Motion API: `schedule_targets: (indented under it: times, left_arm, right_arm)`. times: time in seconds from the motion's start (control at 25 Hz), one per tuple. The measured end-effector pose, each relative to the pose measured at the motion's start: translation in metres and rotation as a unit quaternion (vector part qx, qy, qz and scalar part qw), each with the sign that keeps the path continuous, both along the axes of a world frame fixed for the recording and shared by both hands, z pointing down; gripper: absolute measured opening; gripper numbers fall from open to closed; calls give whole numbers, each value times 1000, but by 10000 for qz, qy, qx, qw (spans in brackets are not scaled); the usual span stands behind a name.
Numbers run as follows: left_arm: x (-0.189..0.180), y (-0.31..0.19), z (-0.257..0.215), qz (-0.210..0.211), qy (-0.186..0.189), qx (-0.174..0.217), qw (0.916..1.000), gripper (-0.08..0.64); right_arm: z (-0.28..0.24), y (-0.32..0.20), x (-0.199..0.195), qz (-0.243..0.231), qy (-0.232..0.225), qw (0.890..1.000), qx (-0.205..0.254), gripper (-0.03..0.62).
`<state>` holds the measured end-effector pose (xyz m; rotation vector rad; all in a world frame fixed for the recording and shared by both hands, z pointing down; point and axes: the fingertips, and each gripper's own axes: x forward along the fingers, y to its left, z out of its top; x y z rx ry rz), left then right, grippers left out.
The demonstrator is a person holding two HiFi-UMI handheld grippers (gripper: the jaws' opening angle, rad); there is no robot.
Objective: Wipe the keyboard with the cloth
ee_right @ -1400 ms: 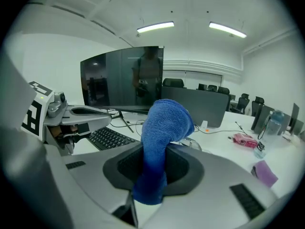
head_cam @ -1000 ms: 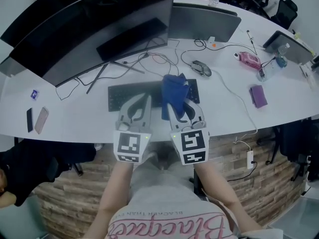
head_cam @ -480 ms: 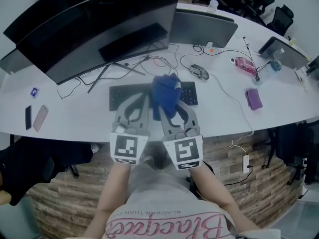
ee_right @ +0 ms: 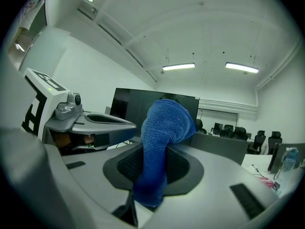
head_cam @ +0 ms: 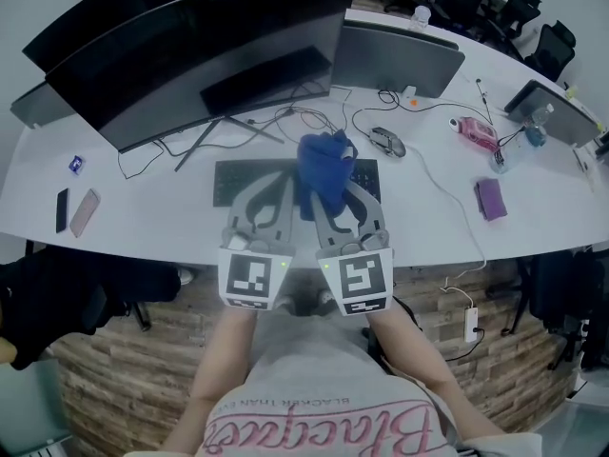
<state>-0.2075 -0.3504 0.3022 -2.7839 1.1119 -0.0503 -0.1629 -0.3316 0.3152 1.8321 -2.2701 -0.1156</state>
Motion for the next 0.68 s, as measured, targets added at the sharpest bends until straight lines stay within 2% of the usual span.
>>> schedule_targets:
  times: [0.24, 0.52, 0.68]
  left_arm:
    - [7, 1, -8, -36, 160, 68, 9998, 5]
    - [20, -2, -8, 100, 65, 250, 9996, 5]
    - [25, -2, -8, 92, 108, 159, 9998, 5]
  right_arm:
    - [-7, -1, 6, -4, 14, 9999, 161, 89]
    - [-7, -2, 18, 84, 27, 9998, 171, 89]
    - [-8, -2, 23, 127, 18, 9998, 163, 89]
